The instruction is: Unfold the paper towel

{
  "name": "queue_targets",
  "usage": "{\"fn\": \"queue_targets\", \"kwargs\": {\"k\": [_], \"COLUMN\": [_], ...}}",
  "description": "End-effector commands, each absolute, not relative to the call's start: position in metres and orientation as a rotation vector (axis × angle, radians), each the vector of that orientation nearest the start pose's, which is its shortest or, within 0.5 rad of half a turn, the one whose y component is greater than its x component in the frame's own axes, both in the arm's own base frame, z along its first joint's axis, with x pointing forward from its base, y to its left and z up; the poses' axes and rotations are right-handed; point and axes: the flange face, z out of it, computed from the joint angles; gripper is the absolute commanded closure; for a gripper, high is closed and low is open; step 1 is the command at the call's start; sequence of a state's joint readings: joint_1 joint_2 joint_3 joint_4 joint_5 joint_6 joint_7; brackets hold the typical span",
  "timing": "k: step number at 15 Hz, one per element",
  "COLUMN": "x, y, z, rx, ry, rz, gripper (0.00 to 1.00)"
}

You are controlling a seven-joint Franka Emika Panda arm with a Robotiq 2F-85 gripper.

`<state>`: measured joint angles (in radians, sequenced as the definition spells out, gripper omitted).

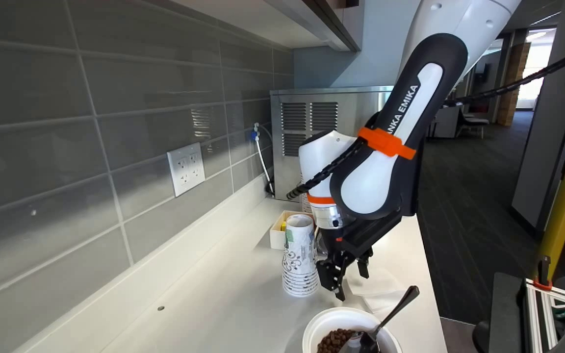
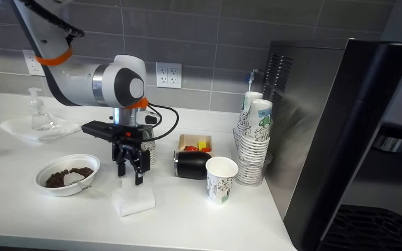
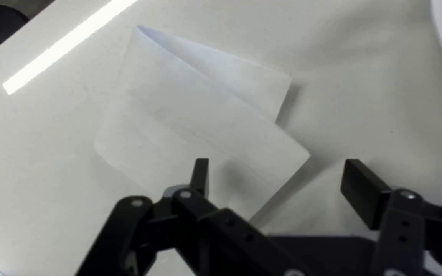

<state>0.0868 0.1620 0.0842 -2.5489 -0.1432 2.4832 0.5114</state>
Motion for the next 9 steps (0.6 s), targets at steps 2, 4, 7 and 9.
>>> {"fn": "queue_targets", "kwargs": {"k": [2, 4, 7, 9], "x": [0.4322, 0.4338, 0.4360, 0.4375], "y": [0.0796, 0.0804, 0.0819, 0.0817], "z": [0.1880, 0.1873, 0.1873, 0.1881], "rx": [-3.246, -3.249, -3.254, -3.255], "ry": [0.381, 0.384, 0.386, 0.388], "rz": [0.320, 0.321, 0.318, 0.312], "gripper": [0.51, 0.67, 0.89, 1.00]}}
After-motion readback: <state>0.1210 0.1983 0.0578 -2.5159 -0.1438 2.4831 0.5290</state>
